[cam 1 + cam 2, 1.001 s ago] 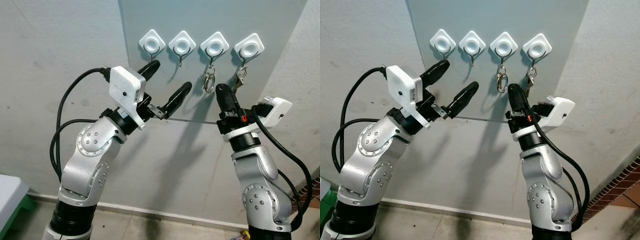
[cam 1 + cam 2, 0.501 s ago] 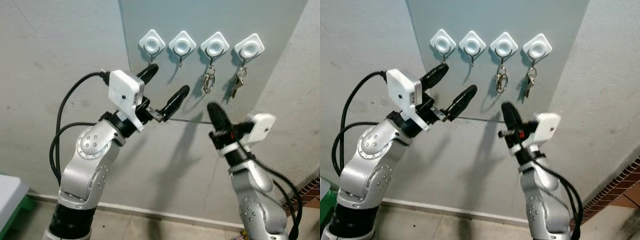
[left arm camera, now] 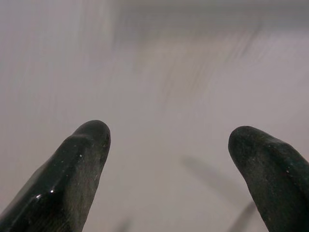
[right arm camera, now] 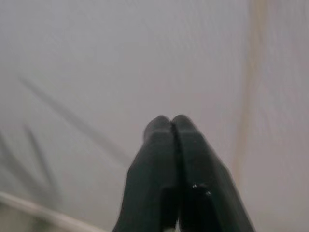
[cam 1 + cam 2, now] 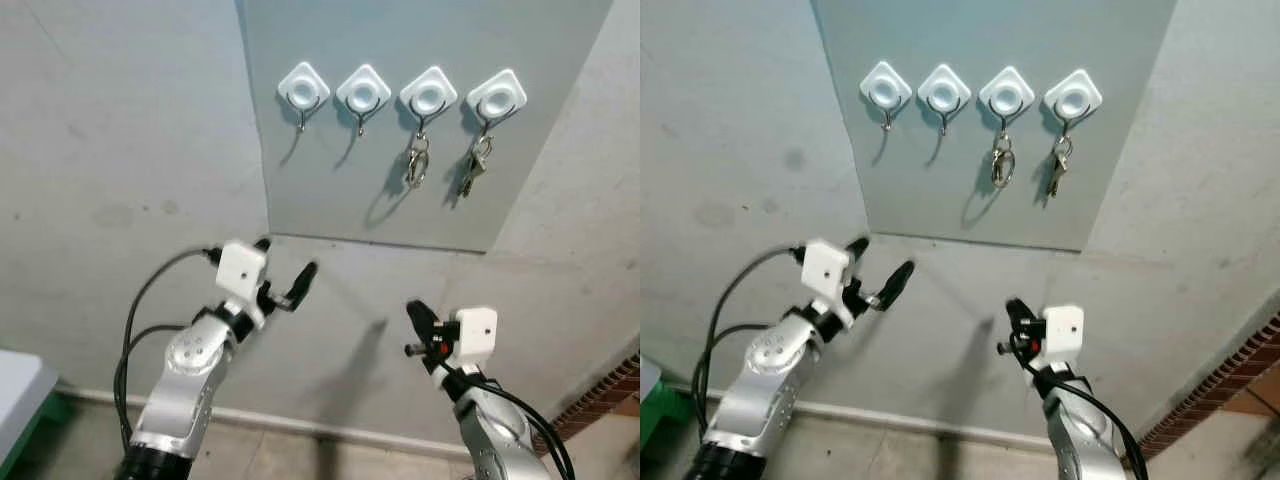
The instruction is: Hang keys on a hook
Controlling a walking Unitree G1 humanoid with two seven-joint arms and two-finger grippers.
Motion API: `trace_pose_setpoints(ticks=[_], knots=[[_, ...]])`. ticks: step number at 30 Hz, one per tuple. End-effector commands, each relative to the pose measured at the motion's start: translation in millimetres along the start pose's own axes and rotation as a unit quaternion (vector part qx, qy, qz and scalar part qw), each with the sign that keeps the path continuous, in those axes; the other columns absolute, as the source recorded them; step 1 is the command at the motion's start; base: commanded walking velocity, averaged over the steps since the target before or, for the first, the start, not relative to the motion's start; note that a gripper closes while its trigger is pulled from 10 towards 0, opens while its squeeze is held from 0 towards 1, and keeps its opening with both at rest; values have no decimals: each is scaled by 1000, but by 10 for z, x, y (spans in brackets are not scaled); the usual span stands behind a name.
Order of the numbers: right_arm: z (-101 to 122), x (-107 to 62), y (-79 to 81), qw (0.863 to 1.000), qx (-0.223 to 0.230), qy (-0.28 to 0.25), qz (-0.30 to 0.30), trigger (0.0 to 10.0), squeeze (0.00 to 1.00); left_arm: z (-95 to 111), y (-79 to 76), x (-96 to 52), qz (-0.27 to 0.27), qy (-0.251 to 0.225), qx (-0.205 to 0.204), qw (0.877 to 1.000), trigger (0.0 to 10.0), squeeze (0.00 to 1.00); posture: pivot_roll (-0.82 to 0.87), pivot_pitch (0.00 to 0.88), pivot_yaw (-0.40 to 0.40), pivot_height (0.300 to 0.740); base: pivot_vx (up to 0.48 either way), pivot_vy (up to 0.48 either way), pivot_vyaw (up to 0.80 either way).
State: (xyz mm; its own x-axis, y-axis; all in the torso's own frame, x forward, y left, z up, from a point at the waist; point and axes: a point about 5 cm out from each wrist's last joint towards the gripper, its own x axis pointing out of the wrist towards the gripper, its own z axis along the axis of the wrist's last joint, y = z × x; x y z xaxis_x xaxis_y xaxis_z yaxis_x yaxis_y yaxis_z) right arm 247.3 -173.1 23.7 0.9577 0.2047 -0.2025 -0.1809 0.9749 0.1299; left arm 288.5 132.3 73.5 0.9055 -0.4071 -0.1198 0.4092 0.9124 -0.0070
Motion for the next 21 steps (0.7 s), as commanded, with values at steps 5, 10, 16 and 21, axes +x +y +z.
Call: trace_pose_setpoints(ticks=[5,10,16,21], knots=[[-556,-173,-212,990,-35,120,-64,10000,1000,-593,154,-113,92,95,16,991,10000,0,-57,0,25,740,0,0,0],[-860,-323,-259,973,-47,207,-89,10000,1000,-990,168,-286,127,186,8,974,10000,0,-62,0,26,740,0,0,0],[-1053,-445,-235,958,-51,265,-101,10000,1000,-1328,52,-512,114,275,-15,955,10000,0,-66,0,30,740,0,0,0],[-1225,-610,-202,941,-46,316,-110,10000,1000,-1490,-36,-648,118,320,-43,939,10000,0,-69,0,33,740,0,0,0]])
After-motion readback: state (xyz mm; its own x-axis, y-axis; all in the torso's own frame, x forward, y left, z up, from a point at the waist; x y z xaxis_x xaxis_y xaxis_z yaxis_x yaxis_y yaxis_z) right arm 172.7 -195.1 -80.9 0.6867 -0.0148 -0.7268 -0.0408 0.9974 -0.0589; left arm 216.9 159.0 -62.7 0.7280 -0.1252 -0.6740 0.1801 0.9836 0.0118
